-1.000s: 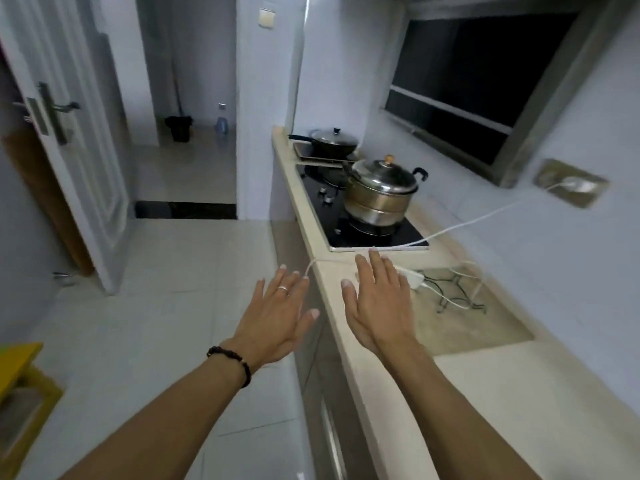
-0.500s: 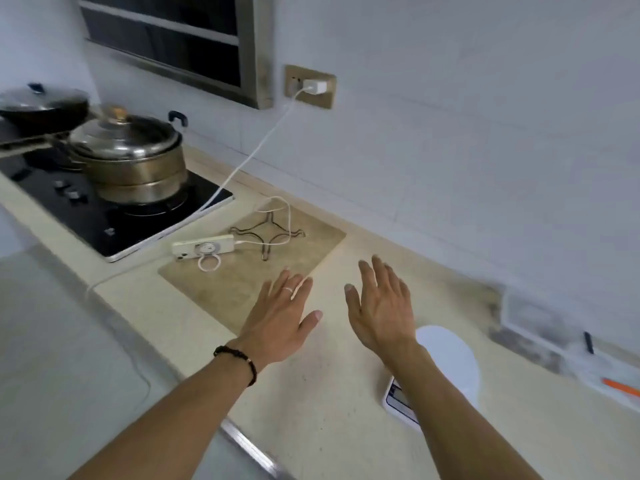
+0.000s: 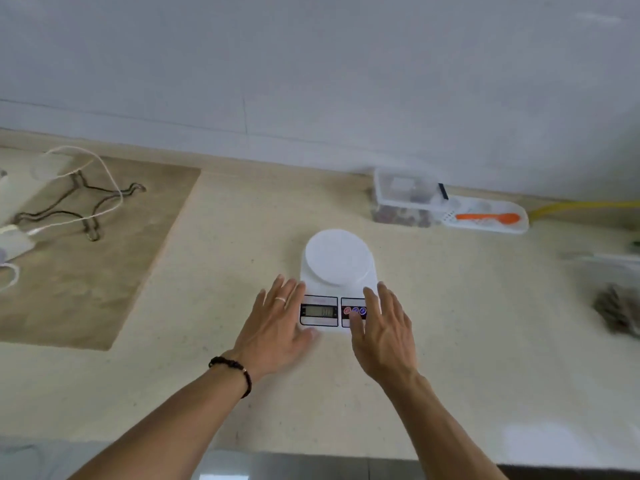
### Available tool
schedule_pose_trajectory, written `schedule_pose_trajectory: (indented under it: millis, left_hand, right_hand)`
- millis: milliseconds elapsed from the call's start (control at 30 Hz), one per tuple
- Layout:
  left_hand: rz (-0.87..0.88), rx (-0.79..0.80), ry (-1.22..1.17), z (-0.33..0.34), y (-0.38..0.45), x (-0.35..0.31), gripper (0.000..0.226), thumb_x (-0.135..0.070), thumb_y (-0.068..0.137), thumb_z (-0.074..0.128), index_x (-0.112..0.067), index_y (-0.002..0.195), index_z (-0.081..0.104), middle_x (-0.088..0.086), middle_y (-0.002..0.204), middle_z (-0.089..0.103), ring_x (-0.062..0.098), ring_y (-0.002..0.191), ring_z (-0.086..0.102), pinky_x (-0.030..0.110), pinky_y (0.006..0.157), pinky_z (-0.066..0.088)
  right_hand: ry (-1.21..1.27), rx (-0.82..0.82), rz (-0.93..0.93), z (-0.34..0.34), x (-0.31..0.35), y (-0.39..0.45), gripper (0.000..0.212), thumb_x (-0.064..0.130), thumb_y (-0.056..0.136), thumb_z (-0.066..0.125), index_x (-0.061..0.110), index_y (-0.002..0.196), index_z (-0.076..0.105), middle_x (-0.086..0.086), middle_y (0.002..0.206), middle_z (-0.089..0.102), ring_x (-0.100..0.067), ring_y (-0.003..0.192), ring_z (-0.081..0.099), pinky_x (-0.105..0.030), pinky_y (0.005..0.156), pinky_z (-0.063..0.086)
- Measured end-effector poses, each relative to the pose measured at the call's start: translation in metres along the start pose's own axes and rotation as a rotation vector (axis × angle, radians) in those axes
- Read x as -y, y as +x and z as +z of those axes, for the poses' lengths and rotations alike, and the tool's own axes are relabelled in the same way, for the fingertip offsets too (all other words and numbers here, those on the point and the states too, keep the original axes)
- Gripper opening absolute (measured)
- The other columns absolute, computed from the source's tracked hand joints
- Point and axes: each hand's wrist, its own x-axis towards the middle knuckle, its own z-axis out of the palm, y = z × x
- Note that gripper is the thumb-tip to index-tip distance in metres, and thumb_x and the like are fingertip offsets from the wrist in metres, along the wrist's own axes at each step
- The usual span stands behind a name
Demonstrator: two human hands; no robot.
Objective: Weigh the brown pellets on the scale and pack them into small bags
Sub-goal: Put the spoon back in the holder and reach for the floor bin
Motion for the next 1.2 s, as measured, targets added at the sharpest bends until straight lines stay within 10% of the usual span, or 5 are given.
schedule_pose_trajectory:
  millis: [400,800,1000,1200]
  left_hand:
    - [-0.060,-0.080,-0.090,0.050,0.003,0.002,0.084,-0.057,0.094,0.040,-0.012,0.154,0.003,0.006,0.162,0.014,0.025,0.150,0.003,0.045,0.121,0.002]
    - [-0.080,-0.136,-0.095,0.057,0.002,0.004,0.081,-0.062,0.094,0.031,-0.017,0.154,0.000,0.000,0.162,0.015,0.018,0.150,0.000,0.038,0.121,-0.007]
    - [-0.111,-0.149,-0.196,0.050,0.005,0.001,0.079,-0.053,0.094,0.045,-0.019,0.154,0.006,0.001,0.159,0.023,0.016,0.150,0.002,0.035,0.120,-0.008]
    - [-0.141,-0.128,-0.182,0.044,0.028,0.003,0.075,-0.048,0.096,0.044,-0.016,0.153,0.007,0.003,0.158,0.026,0.018,0.149,0.006,0.043,0.121,-0.002]
  right_hand:
    - [-0.090,0.044,-0.051,0.050,-0.017,-0.013,0.052,0.037,0.089,0.045,0.025,0.139,0.048,-0.019,0.152,0.036,-0.044,0.138,0.034,-0.052,0.102,0.041]
    - [0.056,0.081,-0.081,0.038,-0.024,-0.003,0.051,0.033,0.095,0.049,0.034,0.145,0.037,-0.006,0.163,0.003,-0.028,0.149,0.005,-0.046,0.116,0.020]
    - [0.124,0.067,0.054,0.036,-0.048,0.012,0.087,0.055,0.083,0.060,0.015,0.150,0.021,-0.005,0.156,0.026,-0.025,0.143,0.023,-0.043,0.116,0.026]
    - [0.089,0.066,0.001,0.033,-0.058,0.046,0.076,0.066,0.076,0.059,0.023,0.135,0.038,0.003,0.138,0.041,-0.022,0.132,0.034,-0.045,0.109,0.034]
